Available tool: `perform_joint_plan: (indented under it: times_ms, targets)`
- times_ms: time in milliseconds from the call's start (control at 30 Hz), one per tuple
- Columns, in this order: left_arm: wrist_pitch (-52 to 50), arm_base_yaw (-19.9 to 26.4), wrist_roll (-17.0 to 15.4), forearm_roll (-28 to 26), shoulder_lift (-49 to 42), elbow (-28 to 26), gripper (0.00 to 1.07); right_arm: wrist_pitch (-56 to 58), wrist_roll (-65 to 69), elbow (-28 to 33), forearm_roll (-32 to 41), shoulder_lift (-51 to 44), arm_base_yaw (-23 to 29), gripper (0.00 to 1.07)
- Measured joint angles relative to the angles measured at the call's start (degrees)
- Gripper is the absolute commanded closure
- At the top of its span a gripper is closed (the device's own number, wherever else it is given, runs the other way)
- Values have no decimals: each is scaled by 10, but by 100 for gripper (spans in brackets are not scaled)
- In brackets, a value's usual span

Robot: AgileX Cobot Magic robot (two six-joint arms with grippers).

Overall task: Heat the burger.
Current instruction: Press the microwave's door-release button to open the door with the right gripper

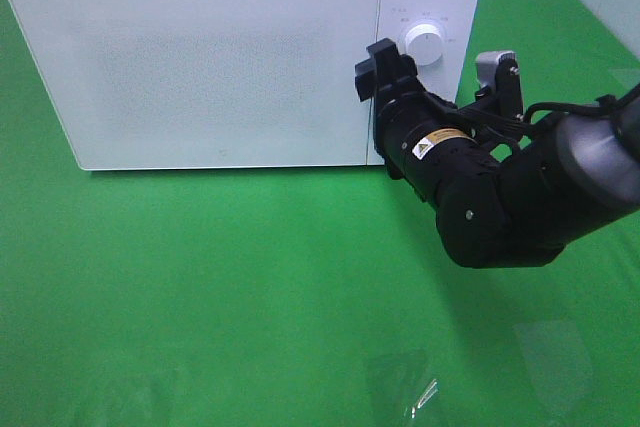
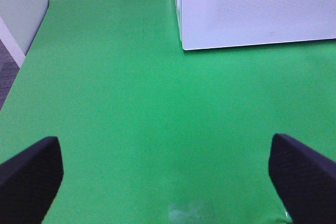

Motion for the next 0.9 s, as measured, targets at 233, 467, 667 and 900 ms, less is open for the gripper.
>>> perform_joint_plan:
  times_ms: [233, 467, 667, 900]
  targets:
    - [0, 0, 0, 0, 0, 0, 7, 212, -171, 14, -70, -72, -1, 35]
    - [0, 0, 0, 0, 0, 0, 7, 328, -301, 14, -84, -121, -3, 35]
    - [0, 0, 0, 0, 0, 0, 7, 424, -435, 14, -87, -204, -3, 35]
    - [0, 0, 0, 0, 0, 0, 7, 543, -543, 15, -120, -304, -27, 35]
